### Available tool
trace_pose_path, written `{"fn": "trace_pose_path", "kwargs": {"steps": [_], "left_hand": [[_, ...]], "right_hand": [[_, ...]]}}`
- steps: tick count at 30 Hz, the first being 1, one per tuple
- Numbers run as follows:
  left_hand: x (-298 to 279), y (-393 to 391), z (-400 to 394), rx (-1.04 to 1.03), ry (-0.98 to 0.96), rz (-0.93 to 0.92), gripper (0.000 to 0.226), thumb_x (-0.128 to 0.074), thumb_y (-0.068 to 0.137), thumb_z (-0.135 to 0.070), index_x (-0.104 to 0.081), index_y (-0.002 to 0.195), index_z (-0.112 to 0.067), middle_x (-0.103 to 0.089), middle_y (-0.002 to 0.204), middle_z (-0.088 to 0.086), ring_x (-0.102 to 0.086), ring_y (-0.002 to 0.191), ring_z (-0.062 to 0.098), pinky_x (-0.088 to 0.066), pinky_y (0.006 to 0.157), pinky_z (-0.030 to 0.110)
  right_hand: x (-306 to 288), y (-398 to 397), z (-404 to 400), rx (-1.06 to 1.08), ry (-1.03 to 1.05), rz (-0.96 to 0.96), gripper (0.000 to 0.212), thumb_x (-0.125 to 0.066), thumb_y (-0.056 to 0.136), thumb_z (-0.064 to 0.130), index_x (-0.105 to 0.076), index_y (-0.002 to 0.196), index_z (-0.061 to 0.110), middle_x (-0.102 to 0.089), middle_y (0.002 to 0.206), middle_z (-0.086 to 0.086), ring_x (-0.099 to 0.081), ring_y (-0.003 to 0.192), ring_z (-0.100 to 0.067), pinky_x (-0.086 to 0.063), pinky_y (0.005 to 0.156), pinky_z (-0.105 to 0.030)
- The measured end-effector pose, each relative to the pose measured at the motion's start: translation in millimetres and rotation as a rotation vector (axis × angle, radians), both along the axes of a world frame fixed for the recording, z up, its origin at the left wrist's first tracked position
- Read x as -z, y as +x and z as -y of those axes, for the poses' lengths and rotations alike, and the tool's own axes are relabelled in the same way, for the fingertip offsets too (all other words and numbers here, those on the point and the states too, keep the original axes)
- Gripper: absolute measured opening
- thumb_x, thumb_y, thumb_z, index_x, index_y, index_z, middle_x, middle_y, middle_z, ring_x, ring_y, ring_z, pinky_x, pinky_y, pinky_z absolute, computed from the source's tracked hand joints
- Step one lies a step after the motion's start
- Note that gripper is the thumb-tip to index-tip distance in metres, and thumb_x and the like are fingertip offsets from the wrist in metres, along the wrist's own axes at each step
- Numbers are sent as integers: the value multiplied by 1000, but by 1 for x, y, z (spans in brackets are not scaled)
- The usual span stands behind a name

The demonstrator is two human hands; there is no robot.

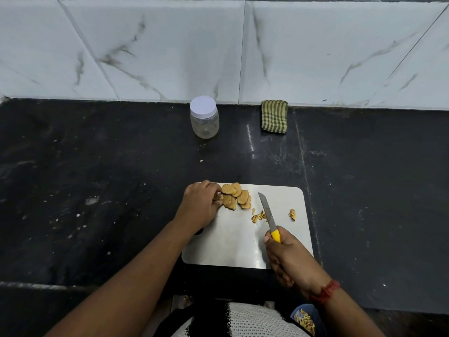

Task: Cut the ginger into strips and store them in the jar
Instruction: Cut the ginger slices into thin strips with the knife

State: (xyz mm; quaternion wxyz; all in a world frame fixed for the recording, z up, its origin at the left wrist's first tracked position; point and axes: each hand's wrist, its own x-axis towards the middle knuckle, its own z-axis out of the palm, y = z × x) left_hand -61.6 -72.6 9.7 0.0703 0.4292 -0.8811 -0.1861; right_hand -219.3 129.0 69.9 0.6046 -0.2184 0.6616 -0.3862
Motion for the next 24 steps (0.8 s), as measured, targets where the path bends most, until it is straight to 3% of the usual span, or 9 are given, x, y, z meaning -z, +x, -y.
{"fn": "trace_pose_path", "kwargs": {"steps": [2,5,8,13,16,18,24], "left_hand": [[-1,3,-2,-50,24,-13,28,-69,94,-35,-66,118,-22,-64,112,-6,-58,107,18,-36,104,35],[0,10,-12,-126,15,-69,16,-70,92,-37,-67,104,-26,-63,87,-14,-58,90,13,-36,103,36],[2,14,-30,-199,45,-154,22,-68,94,-37,-65,115,-31,-60,76,-16,-53,84,7,-28,105,32],[10,18,-52,-203,21,-106,21,-64,93,-48,-68,107,-33,-66,98,-16,-55,100,10,-23,96,32],[19,26,-55,-175,-52,-52,39,-57,91,-56,-68,115,-27,-63,108,-9,-53,103,18,-33,95,42],[23,36,-57,-106,-143,-110,40,-49,92,-51,-67,114,-22,-61,111,-6,-53,103,22,-40,91,45],[33,62,-59,206,-252,-35,47,-48,98,-44,-60,136,-20,-56,141,-6,-48,128,20,-33,111,48]], "right_hand": [[0,0,1,-1,3,4,18,-43,101,25,-42,85,16,-38,56,-3,-27,37,-15,-22,36,-21],[1,0,1,-3,12,13,17,-43,101,26,-43,87,16,-39,56,-3,-27,37,-15,-23,36,-21],[1,1,1,-16,14,11,18,-43,101,27,-42,86,16,-39,56,-4,-27,38,-15,-23,37,-21],[5,7,4,-27,23,32,19,-45,100,28,-41,85,17,-36,55,-5,-24,38,-16,-19,37,-20],[6,11,6,-50,22,30,20,-46,99,29,-41,84,17,-36,58,-7,-24,37,-16,-21,37,-20],[6,14,6,-77,28,16,21,-46,99,31,-40,85,17,-36,60,-8,-25,37,-16,-21,37,-21],[9,31,10,-203,62,-110,16,-41,99,32,-42,94,17,-41,60,-5,-32,38,-15,-27,39,-22]]}}
